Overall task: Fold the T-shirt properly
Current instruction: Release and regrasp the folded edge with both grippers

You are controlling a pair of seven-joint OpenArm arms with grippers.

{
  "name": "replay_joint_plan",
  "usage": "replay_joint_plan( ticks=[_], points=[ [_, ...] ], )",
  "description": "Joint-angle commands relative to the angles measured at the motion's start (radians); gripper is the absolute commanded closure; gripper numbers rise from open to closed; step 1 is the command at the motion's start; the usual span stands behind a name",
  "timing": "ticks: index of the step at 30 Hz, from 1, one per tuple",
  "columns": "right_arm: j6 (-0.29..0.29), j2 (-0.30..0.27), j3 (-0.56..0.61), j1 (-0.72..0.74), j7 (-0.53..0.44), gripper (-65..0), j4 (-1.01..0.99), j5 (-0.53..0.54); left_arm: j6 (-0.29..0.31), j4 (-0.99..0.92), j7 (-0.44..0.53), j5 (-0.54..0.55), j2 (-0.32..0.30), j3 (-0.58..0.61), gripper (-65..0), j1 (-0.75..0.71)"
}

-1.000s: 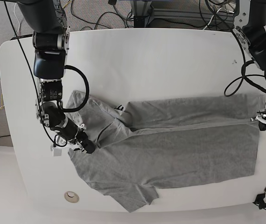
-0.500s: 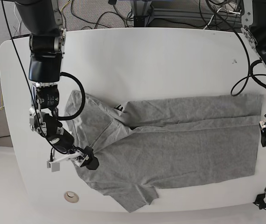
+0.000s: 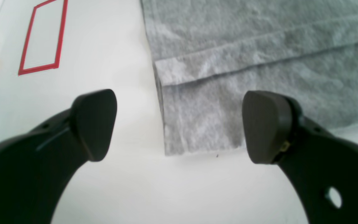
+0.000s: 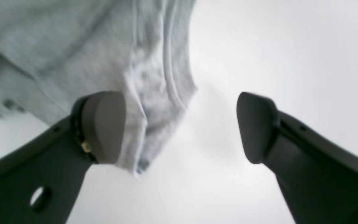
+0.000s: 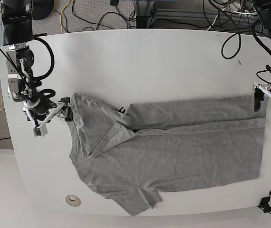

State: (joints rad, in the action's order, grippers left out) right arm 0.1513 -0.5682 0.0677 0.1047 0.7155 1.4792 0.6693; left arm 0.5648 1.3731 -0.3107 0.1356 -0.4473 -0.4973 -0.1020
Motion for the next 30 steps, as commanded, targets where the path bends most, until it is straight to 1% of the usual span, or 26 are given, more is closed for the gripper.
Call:
replay_joint_plan(
  ticks=[1,4,8,11,14,17,18,19,20,23,24,27,30],
  points=[
    [0.018,0.010,-0.006,-0.007,-0.026,-52.7,0.011,-0.069,-0.002,0.029,0.025,0.016,-0.021,-0.010,-60.4,-0.003],
    [0.086,0.050,-0.026,-0.041,-0.061,-52.7,-0.016,-0.153,-0.002,0.030,0.025,0.016,-0.003,-0.013,-60.4,-0.005],
    [0.161,0.127,-0.113,-0.040,-0.064,-52.7,-0.074,-0.236,-0.002,0.030,0.025,0.016,0.006,-0.011,-60.4,-0.005],
    [0.210,0.172,-0.142,-0.033,-0.067,-52.7,-0.097,-0.311,-0.002,0.030,0.025,0.016,0.008,-0.010,-60.4,-0.005],
    [0.238,0.210,-0.145,-0.030,-0.072,-52.7,-0.097,-0.346,-0.002,0.030,0.025,0.016,0.008,-0.010,-60.4,-0.005],
    [0.239,0.238,-0.147,-0.030,-0.072,-52.1,-0.099,-0.348,-0.002,0.030,0.025,0.016,0.008,-0.010,-60.4,-0.005],
    [0.239,0.238,-0.147,-0.030,-0.073,-49.3,-0.099,-0.348,-0.002,0.030,0.025,0.016,0.008,-0.010,-60.4,-0.005],
    [0.239,0.238,-0.147,-0.029,-0.073,-43.6,-0.101,-0.345,-0.002,0.030,0.025,0.016,0.008,-0.010,-60.4,-0.005],
    [0.239,0.238,-0.147,-0.027,-0.073,-35.5,-0.101,-0.345,-0.002,0.029,0.025,0.016,0.008,-0.010,-60.4,-0.005],
    [0.239,0.238,-0.147,-0.026,-0.092,-7.4,-0.102,-0.345,-0.002,0.027,0.025,0.016,0.008,-0.011,-60.4,-0.005],
    [0.238,0.236,-0.148,-0.026,-0.095,0.0,-0.107,-0.345,-0.006,0.025,0.025,0.014,0.006,-0.011,-60.4,-0.003],
    [0.239,0.230,-0.147,-0.016,-0.104,0.0,-0.170,-0.345,-0.007,-0.008,0.023,0.014,0.005,-0.010,-60.4,0.005],
    [0.239,0.221,-0.147,-0.009,-0.135,0.0,-0.213,-0.345,-0.002,-0.094,0.021,0.014,0.003,-0.005,-60.4,0.068]
  ],
)
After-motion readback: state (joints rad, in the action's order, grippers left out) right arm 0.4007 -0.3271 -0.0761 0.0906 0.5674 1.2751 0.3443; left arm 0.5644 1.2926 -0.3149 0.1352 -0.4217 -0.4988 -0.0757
